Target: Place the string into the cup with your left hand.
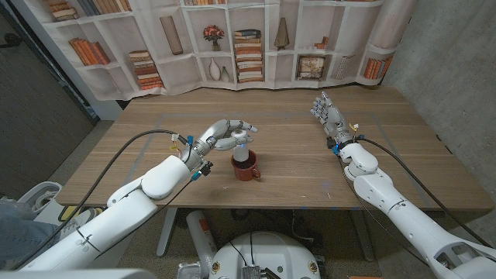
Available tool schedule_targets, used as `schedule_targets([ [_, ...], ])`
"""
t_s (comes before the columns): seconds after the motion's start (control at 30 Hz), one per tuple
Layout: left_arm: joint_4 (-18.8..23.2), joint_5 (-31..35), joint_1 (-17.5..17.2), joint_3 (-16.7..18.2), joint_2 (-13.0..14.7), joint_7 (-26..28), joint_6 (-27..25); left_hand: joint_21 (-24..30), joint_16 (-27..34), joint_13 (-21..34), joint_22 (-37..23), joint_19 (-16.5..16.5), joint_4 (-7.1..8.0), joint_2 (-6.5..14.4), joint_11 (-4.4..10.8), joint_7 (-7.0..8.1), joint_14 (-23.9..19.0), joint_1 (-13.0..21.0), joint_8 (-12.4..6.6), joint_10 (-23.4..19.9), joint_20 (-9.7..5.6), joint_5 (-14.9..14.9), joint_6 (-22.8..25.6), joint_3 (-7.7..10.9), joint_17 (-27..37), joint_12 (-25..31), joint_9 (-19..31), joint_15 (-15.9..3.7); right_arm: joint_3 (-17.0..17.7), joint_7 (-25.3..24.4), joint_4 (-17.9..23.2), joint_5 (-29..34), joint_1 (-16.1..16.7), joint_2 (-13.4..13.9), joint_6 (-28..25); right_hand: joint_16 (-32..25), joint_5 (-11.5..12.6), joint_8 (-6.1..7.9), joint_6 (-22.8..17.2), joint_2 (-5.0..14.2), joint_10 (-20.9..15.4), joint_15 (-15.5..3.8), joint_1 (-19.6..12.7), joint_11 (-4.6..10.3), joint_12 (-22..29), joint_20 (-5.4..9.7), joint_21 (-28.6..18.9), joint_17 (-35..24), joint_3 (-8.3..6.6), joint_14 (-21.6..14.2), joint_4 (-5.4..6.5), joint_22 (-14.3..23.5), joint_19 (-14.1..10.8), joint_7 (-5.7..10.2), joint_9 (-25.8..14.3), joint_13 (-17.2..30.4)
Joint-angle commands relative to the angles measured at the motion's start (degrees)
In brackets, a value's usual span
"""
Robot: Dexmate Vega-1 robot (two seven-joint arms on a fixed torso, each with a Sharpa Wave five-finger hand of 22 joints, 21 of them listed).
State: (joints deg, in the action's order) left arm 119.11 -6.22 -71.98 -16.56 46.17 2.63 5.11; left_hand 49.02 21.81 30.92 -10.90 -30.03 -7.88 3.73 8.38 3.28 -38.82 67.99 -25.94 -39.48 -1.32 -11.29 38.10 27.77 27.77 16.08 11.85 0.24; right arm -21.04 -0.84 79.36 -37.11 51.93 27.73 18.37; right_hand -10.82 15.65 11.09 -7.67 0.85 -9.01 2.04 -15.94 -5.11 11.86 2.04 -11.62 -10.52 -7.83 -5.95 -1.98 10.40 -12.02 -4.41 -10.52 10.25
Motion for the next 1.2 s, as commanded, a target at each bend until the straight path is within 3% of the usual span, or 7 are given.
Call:
schedule_targets([
  [0.03,0.00,0.42,-0.48,-0.52,-0.29,0.55,-0.92,0.43,-0.10,0.17,-0.07,0.30,-0.15,0.66,-0.11,0.09,-4.17,0.50,-0.10,-0.69,-0.24,-0.10,0.44,0.49,0.22,-0.38,0.15,-6.79,0.12,0.41,-0.43,-0.36,0.29,0.01,0.14,-0.11,-0.13,0.12,-0.30,0.68,-0.68,0.02,-0.18,0.03,0.20,0.16,-0.04,-0.21,0.06,-0.61,-0.35,0.18,-0.28,-0.03,-0.17,0.32],
  [1.2,-1.02,0.18,-0.51,-1.46,-1.33,0.50,-2.27,1.25,-0.45,0.91,0.01,0.96,-0.17,0.41,0.04,0.21,-4.06,0.21,0.02,-0.61,-0.19,-0.09,0.70,1.05,0.75,-1.16,0.17,-6.70,0.69,0.58,-0.14,-1.09,1.22,0.73,-0.28,-0.07,-0.26,0.13,-0.40,0.82,-0.76,-0.02,-0.20,-0.04,0.20,0.18,-0.01,-0.22,0.11,-0.62,-0.47,0.17,-0.27,0.06,-0.18,0.32],
])
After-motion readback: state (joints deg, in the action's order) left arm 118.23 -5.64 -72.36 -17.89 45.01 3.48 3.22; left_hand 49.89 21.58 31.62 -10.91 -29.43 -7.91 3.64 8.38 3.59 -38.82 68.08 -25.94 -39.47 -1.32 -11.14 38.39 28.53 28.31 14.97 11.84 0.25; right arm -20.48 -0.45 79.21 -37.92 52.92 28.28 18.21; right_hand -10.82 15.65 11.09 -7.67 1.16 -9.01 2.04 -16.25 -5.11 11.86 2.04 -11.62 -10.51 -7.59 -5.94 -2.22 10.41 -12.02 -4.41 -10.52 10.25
